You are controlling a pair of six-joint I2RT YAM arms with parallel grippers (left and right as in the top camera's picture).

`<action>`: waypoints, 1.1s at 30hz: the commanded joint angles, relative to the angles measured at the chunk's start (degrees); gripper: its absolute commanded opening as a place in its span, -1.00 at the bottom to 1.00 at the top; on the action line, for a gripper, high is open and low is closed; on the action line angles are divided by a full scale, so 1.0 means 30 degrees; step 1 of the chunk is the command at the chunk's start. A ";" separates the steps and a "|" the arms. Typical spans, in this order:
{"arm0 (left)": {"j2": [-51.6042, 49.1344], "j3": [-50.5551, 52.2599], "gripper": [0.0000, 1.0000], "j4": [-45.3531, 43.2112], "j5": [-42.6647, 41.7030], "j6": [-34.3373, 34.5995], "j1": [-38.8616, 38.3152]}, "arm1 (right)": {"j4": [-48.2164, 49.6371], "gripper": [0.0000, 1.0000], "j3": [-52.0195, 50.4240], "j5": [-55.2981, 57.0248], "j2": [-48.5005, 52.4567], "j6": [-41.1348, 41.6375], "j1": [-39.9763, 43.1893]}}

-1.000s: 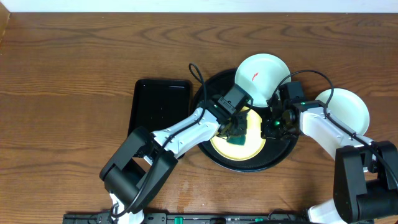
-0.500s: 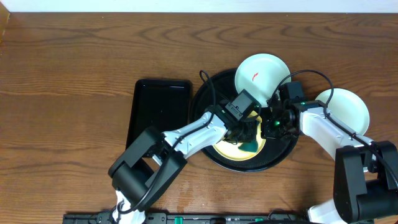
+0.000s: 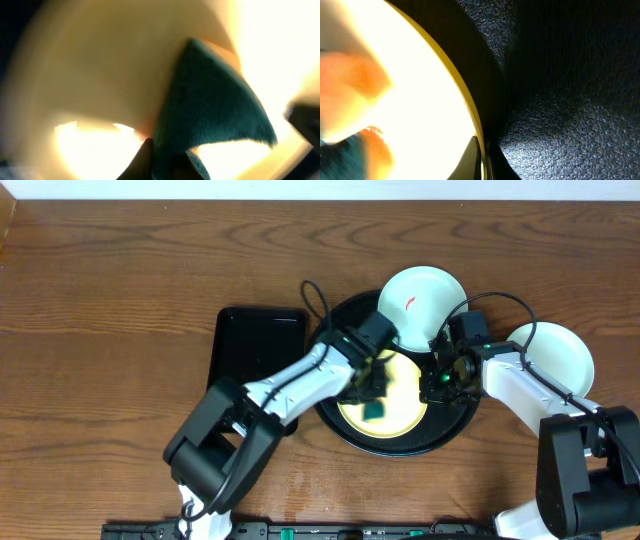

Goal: Clean dirty plates on tray and stack at the side

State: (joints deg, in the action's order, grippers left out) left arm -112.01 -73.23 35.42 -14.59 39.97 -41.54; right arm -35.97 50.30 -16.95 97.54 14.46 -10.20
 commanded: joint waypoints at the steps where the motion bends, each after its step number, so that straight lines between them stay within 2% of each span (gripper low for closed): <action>1: -0.1020 0.0816 -0.85 0.1508 0.5523 -0.0590 0.1013 | -0.0087 -0.98 -0.0262 0.1581 0.0743 -0.0124 -0.0007; 8: -0.0787 0.0357 -0.85 0.2339 0.6448 -0.0597 0.1107 | -0.0087 -0.98 -0.0262 0.1581 0.0743 -0.0124 -0.0007; 14: 0.1064 -0.0124 -0.83 0.2251 0.5049 -0.1188 0.1107 | -0.0153 -0.98 -0.0262 0.1581 0.0743 -0.0124 -0.0007; 23: 0.5450 -0.0175 -0.54 0.2069 0.3490 -0.1464 0.1129 | -0.0146 -0.98 -0.0262 0.1581 0.0743 -0.0124 -0.0007; 27: 0.7359 -0.0175 -0.56 0.2834 0.3504 -0.1967 0.1319 | -0.0146 -0.97 -0.0262 0.1581 0.0743 -0.0124 -0.0007; 30: 0.8400 -0.0168 -0.63 0.4204 0.3810 -0.2171 0.2062 | -0.0117 -0.98 -0.0262 0.1581 0.0743 -0.0124 -0.0007; 31: 0.8692 -0.0168 -0.72 0.4838 0.4124 -0.2470 0.2514 | -0.0073 -0.98 -0.0262 0.1581 0.0743 -0.0131 -0.0007; 33: 0.9041 -0.0131 -0.77 0.6193 0.5289 -0.2557 0.3614 | 0.0007 -0.98 -0.0262 0.1574 0.0743 -0.0131 -0.0007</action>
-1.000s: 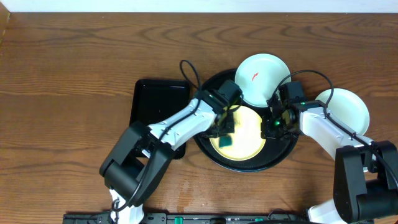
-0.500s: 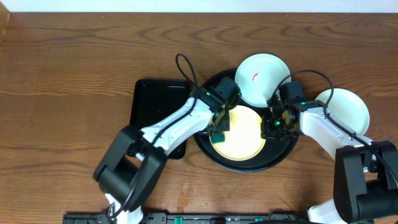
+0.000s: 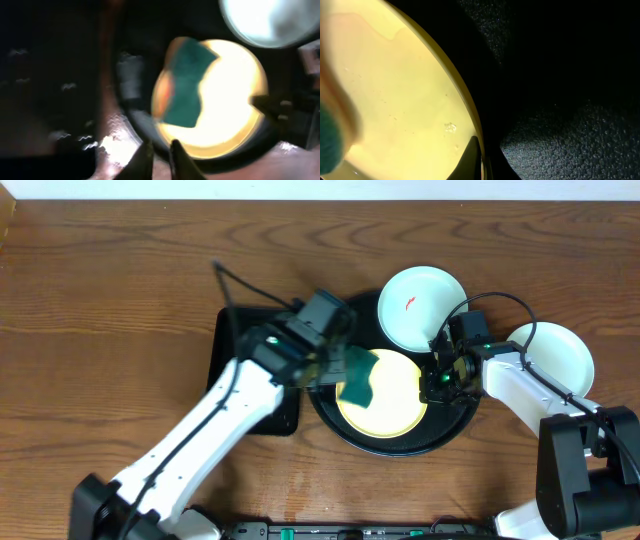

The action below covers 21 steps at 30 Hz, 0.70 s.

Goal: Clean dirty plates on tray and stack at the side

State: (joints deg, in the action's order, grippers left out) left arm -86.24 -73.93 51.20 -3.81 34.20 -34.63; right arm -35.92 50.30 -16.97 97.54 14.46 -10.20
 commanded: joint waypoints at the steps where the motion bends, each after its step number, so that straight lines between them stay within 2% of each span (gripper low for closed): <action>1: 0.0517 0.0160 -0.80 0.1450 0.2142 -0.0911 0.1931 | 0.0007 -0.97 -0.0262 0.1581 0.0743 -0.0131 -0.0007; 5: 0.0525 0.0648 -0.82 0.2455 0.2295 -0.2361 0.4583 | 0.0051 -0.97 -0.0262 0.1574 0.0743 -0.0131 -0.0007; 8: 0.0503 0.0991 -0.71 0.2433 0.2011 -0.2900 0.6331 | 0.0087 -0.98 -0.0262 0.1574 0.0743 -0.0131 -0.0007; 10: 0.0481 0.1158 -0.66 0.1800 -0.0495 -0.3920 0.7067 | 0.0138 -0.98 -0.0262 0.1574 0.0743 -0.0131 -0.0007; 12: 0.0430 0.1260 -0.49 0.0794 -0.4211 -0.6382 0.7089 | 0.0175 -0.97 -0.0255 0.1581 0.0743 -0.0131 -0.0007; 14: 0.0423 0.1384 -0.05 -0.0066 -0.6812 -0.7970 0.6579 | 0.0211 -0.97 -0.0255 0.1581 0.0743 -0.0131 -0.0007; 18: 0.0328 0.1880 0.35 -0.1559 -0.6448 -0.8036 0.4495 | 0.0204 -0.97 -0.0255 0.1581 0.0743 -0.0124 -0.0007; 21: -0.0146 0.2251 0.37 -0.2608 -0.4255 -0.6747 0.2499 | 0.0131 -0.98 -0.0262 0.1574 0.0743 -0.0124 -0.0007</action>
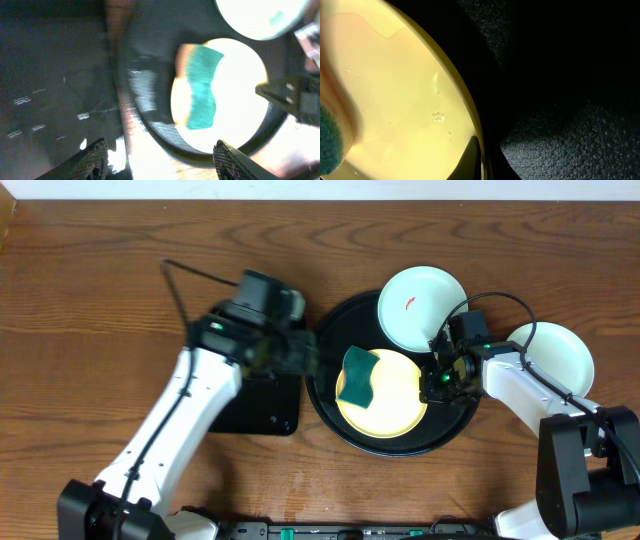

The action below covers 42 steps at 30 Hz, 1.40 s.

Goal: Clean dirty plates on tray and stack at the side

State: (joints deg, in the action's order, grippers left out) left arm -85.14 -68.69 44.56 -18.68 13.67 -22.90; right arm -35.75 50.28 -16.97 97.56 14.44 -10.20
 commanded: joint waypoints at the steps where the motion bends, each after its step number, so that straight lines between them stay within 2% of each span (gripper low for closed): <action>1: -0.0758 0.0597 0.36 -0.0648 0.1916 0.0911 -0.2113 | 0.0073 -0.98 -0.0255 0.1574 0.0736 -0.0117 -0.0007; 5: -0.2310 0.0699 0.30 -0.1712 0.5734 0.3461 -0.4641 | 0.0109 -0.98 -0.0255 0.1574 0.0736 -0.0117 -0.0007; 10: -0.5049 0.0699 0.17 -0.4226 0.6674 0.3876 -0.6951 | 0.0102 -0.97 -0.0255 0.1574 0.0736 -0.0117 -0.0007; 13: -0.6382 0.0699 0.14 -0.4619 0.8684 0.4707 -0.7664 | 0.0109 -0.98 -0.0255 0.1566 0.0736 -0.0117 -0.0007; 15: -0.6951 0.0699 0.09 -0.4809 0.8961 0.4699 -0.7832 | 0.0102 -0.98 -0.0255 0.1566 0.0736 -0.0117 -0.0007; 18: -0.7490 0.0692 -0.24 -0.4903 0.8954 0.4743 -0.7861 | 0.0073 -0.98 -0.0255 0.1574 0.0736 -0.0117 -0.0007; 20: -0.7541 0.0692 -0.73 -0.4903 0.8954 0.4787 -0.7861 | 0.0080 -0.98 -0.0255 0.1566 0.0736 -0.0117 -0.0007; 21: -0.7497 0.0670 -0.84 -0.4903 0.8961 0.4779 -0.7861 | 0.0080 -0.98 -0.0255 0.1566 0.0736 -0.0109 -0.0007; 26: -0.6528 0.0102 -0.85 -0.4379 0.8947 0.4779 -0.7854 | 0.0058 -0.97 -0.0255 0.1566 0.0736 -0.0117 -0.0007; 32: -0.3002 -0.0204 -0.85 -0.2178 0.8947 0.4918 -0.6936 | 0.0066 -0.98 -0.0255 0.1574 0.0736 -0.0117 -0.0007; 38: -0.0328 -0.0015 -0.85 0.1566 0.8947 0.4911 -0.3446 | 0.0087 -0.98 -0.0255 0.1574 0.0736 -0.0117 -0.0007; 42: -0.0248 0.0903 -0.85 0.2302 0.7541 0.4335 -0.0495 | 0.0306 -0.98 -0.0255 0.1574 0.0736 -0.0131 -0.0007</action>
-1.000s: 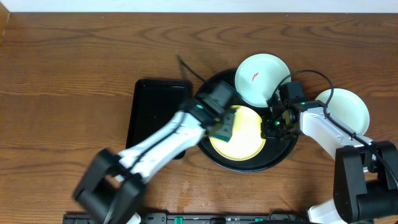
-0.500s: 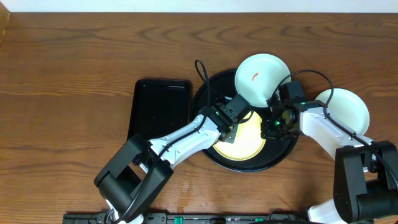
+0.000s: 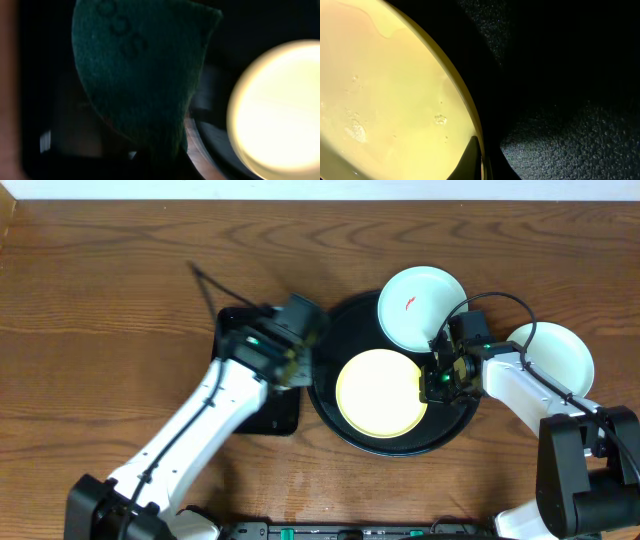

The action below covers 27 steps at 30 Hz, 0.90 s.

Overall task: Clean dirty plates on tray and stack at the side
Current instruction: 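Return the sponge to the small black tray with the left gripper, then lift the yellow plate up off the black tray with the right gripper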

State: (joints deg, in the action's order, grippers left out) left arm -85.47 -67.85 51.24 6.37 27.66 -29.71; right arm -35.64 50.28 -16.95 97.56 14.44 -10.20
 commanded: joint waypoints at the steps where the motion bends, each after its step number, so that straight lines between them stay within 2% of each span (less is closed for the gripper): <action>1: -0.0175 0.1129 -0.85 -0.0262 -0.1566 -0.0714 0.2419 | 0.0430 -0.98 -0.0255 0.1566 0.0736 -0.0270 -0.0007; 8: -0.0233 0.5231 -0.80 -0.3075 -0.4073 -0.1064 0.5719 | 0.1195 -0.98 -0.0226 0.1239 0.0729 -0.0554 -0.0007; 10: -0.0233 0.5472 -0.70 -0.3140 -0.4685 -0.1260 0.6309 | 0.1166 -0.98 -0.0153 0.0925 0.0663 -0.0663 -0.0007; 12: -0.0182 0.5413 -0.42 -0.3184 -0.5421 -0.1647 0.6725 | 0.0962 -0.98 0.0044 0.0838 0.0357 -0.0692 -0.0007; 13: -0.0168 0.5333 -0.17 -0.3184 -0.5734 -0.1647 0.6885 | 0.0780 -0.97 0.0182 0.0852 0.0102 -0.0692 -0.0007; 14: -0.0153 0.5224 0.00 -0.3177 -0.6062 -0.1654 0.7023 | 0.0576 -0.97 0.0350 0.0852 -0.0182 -0.0685 -0.0007; 16: -0.0051 0.4991 0.21 -0.3111 -0.6674 -0.1654 0.7184 | 0.0102 -0.97 0.0750 0.0852 -0.0838 -0.0692 -0.0007; 21: 0.1035 0.4524 0.43 -0.3038 -0.7635 -0.1712 0.7242 | -0.1253 -0.97 0.2120 0.1676 -0.2441 -0.0699 -0.0007; 27: 0.4080 0.4393 0.50 -0.2754 -0.7628 -0.1705 0.7242 | -0.1719 -0.98 0.4014 0.1705 -0.3344 -0.0692 -0.0466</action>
State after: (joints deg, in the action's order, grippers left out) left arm -78.41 -52.73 42.28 -15.20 23.11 -8.29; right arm -40.80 59.16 -12.25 89.19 12.93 -10.33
